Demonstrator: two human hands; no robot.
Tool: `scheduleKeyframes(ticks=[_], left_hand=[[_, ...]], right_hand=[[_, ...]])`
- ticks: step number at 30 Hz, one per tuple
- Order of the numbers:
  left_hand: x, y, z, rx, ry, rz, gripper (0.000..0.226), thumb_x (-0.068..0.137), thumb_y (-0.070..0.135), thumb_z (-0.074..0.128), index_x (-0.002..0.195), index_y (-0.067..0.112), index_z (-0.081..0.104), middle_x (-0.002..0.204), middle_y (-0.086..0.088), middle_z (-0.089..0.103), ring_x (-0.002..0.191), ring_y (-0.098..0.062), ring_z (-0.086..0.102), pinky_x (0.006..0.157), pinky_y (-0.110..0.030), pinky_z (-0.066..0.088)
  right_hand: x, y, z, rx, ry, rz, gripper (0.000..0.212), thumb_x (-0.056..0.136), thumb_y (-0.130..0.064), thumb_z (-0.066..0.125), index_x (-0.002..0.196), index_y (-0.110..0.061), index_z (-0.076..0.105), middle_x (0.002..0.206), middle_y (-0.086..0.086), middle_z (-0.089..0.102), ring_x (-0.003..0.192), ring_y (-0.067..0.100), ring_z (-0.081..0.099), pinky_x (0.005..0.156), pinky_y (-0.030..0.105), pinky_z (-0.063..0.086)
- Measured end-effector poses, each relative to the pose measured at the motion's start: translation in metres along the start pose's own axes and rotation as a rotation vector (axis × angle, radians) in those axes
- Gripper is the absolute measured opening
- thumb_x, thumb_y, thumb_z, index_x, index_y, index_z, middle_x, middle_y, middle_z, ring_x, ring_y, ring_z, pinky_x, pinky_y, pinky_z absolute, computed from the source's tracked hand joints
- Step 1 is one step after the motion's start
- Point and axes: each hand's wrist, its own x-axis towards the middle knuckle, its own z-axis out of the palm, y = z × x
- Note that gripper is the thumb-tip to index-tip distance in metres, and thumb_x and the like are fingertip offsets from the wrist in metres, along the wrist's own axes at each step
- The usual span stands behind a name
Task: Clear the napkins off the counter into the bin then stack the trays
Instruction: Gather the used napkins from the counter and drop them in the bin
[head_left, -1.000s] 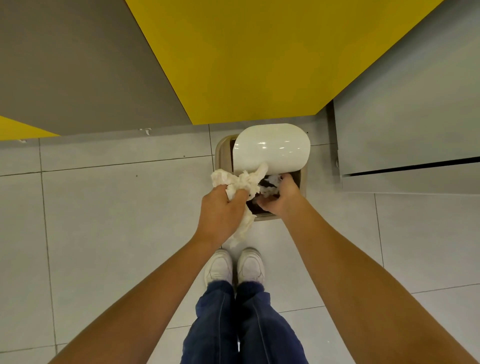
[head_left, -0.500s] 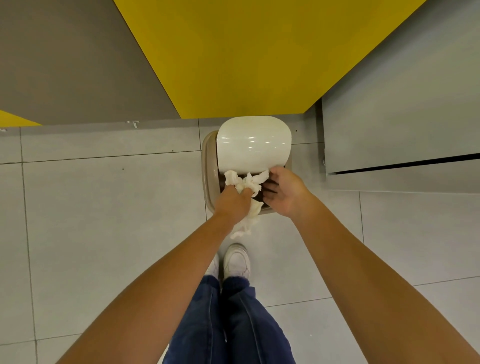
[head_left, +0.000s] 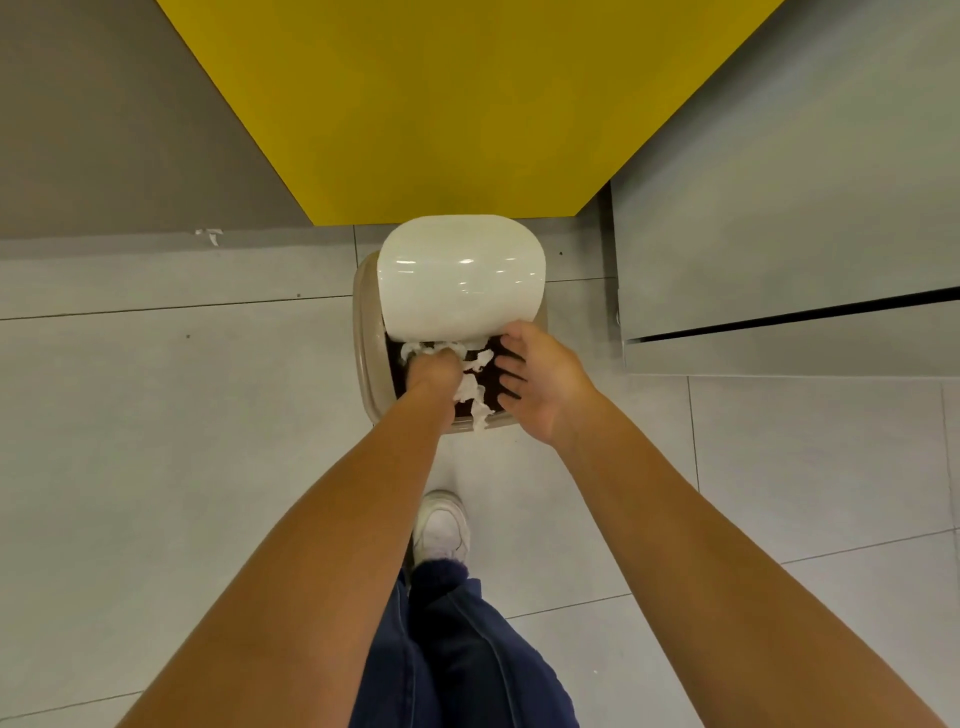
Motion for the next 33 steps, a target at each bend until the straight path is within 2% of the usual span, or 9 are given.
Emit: scheduleKeyframes(ticks=[4,6,8,11,14,21,25,29,33], left_hand=[[0.005,0.002,0.002,0.002,-0.020,0.017,0.035,0.096,0.021,0.044,0.128,0.007,0.045,0.132,-0.014,0.051,0.122,-0.029,0.050,0.099,-0.036,0.042],[0.005,0.003,0.003,0.006,-0.046,0.015,0.027,0.095,0.019,0.047,0.121,0.010,0.048,0.121,-0.013,0.055,0.115,-0.029,0.054,0.102,-0.038,0.044],[0.003,0.002,0.000,0.012,-0.047,0.028,0.031,0.094,0.020,0.050,0.123,0.007,0.048,0.110,-0.007,0.055,0.109,-0.028,0.054,0.102,-0.042,0.044],[-0.004,-0.001,-0.006,0.092,-0.064,0.050,0.036,0.091,0.021,0.054,0.122,0.003,0.051,0.118,-0.011,0.058,0.108,-0.029,0.056,0.098,-0.044,0.047],[-0.016,-0.005,-0.013,0.161,-0.076,0.076,0.037,0.088,0.018,0.057,0.121,0.002,0.053,0.115,-0.014,0.057,0.106,-0.030,0.055,0.098,-0.043,0.047],[-0.076,-0.005,-0.038,0.317,-0.052,0.196,0.034,0.090,0.017,0.054,0.120,0.001,0.056,0.095,-0.009,0.054,0.090,-0.024,0.051,0.075,-0.029,0.043],[-0.124,0.001,-0.055,0.359,0.014,0.341,0.035,0.090,0.021,0.058,0.124,0.016,0.052,0.102,0.001,0.053,0.092,-0.017,0.051,0.076,-0.024,0.041],[-0.171,0.009,-0.078,0.441,0.009,0.521,0.032,0.087,0.021,0.063,0.117,0.016,0.057,0.101,-0.001,0.059,0.091,-0.016,0.056,0.074,-0.023,0.045],[-0.215,0.025,-0.105,0.531,0.015,0.673,0.026,0.084,0.020,0.065,0.110,0.017,0.063,0.104,-0.002,0.064,0.094,-0.015,0.058,0.079,-0.022,0.045]], right_hand=[[0.001,0.001,0.001,0.007,-0.001,-0.003,0.040,0.093,-0.026,0.051,0.128,-0.006,0.050,0.139,0.016,0.045,0.128,0.026,0.044,0.089,0.031,0.043],[0.002,0.002,0.001,0.005,-0.004,-0.001,0.038,0.093,-0.027,0.051,0.127,-0.010,0.051,0.137,0.014,0.046,0.125,0.025,0.046,0.083,0.030,0.040],[0.003,0.002,0.000,0.000,0.003,-0.003,0.036,0.093,-0.028,0.051,0.125,-0.012,0.051,0.136,0.013,0.047,0.125,0.027,0.044,0.089,0.032,0.038],[0.003,0.003,-0.001,-0.001,0.020,-0.006,0.039,0.093,-0.028,0.052,0.128,-0.011,0.049,0.136,0.012,0.046,0.131,0.029,0.039,0.108,0.040,0.032],[-0.005,0.004,-0.002,0.025,0.038,-0.004,0.044,0.093,-0.027,0.051,0.133,-0.011,0.045,0.140,0.012,0.043,0.135,0.031,0.035,0.112,0.044,0.029],[-0.055,0.004,0.002,-0.047,0.063,-0.022,0.041,0.096,-0.029,0.048,0.134,-0.012,0.046,0.142,0.009,0.042,0.134,0.028,0.036,0.111,0.042,0.031],[-0.092,0.006,0.011,-0.164,0.104,-0.062,0.047,0.094,-0.031,0.050,0.138,-0.014,0.043,0.142,0.006,0.044,0.130,0.026,0.040,0.104,0.037,0.038],[-0.137,-0.001,0.018,-0.314,0.124,-0.153,0.042,0.095,-0.029,0.049,0.134,-0.013,0.047,0.137,0.006,0.049,0.124,0.024,0.046,0.106,0.037,0.038],[-0.182,-0.017,0.027,-0.381,0.057,-0.224,0.035,0.093,-0.028,0.052,0.125,-0.015,0.054,0.130,0.004,0.054,0.111,0.020,0.050,0.093,0.033,0.043]])
